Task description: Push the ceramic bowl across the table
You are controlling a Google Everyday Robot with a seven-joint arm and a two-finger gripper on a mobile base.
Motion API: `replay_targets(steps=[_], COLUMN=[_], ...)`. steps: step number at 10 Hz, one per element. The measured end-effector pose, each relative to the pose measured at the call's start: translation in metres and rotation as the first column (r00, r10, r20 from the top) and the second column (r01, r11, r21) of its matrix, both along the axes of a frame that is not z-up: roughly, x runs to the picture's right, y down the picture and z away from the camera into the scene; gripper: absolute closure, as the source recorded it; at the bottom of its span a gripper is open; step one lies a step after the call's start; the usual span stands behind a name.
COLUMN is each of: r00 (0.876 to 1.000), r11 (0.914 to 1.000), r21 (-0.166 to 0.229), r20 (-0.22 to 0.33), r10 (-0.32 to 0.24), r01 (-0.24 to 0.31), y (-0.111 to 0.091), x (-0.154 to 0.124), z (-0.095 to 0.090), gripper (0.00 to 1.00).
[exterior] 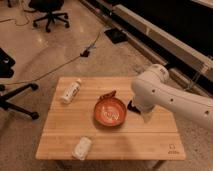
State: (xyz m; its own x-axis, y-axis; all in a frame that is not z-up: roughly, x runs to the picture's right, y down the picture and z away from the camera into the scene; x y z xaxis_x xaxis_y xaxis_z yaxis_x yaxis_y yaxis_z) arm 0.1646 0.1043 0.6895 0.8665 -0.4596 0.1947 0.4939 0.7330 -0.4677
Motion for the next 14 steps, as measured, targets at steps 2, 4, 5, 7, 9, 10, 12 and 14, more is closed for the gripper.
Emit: replay_targets(steps=[2, 4, 5, 7, 9, 10, 12, 14], r00=[1.0, 0.999, 0.997, 0.993, 0.988, 0.985, 0.978, 0.972], r11=[1.0, 0.999, 0.998, 0.9941, 0.9898, 0.9875, 0.9835, 0.9801], r21=[-0.006, -0.036, -0.047, -0.087, -0.117, -0.128, -0.145, -0.163], r20=[0.01, 0.042, 0.061, 0.101, 0.142, 0.16, 0.192, 0.221], r10=[-0.005, -0.026, -0.038, -0.057, -0.065, -0.071, -0.08, -0.076], r01=[0.005, 0.027, 0.041, 0.065, 0.082, 0.092, 0.109, 0.113], y=[0.0, 0.01, 0.013, 0.025, 0.034, 0.038, 0.042, 0.042], x=[-0.001, -0.012, -0.02, -0.033, -0.048, -0.056, -0.071, -0.083], z=[0.001, 0.006, 0.01, 0.023, 0.037, 0.044, 0.058, 0.072], gripper=[0.35, 0.35, 0.35, 0.35, 0.35, 0.35, 0.35, 0.35])
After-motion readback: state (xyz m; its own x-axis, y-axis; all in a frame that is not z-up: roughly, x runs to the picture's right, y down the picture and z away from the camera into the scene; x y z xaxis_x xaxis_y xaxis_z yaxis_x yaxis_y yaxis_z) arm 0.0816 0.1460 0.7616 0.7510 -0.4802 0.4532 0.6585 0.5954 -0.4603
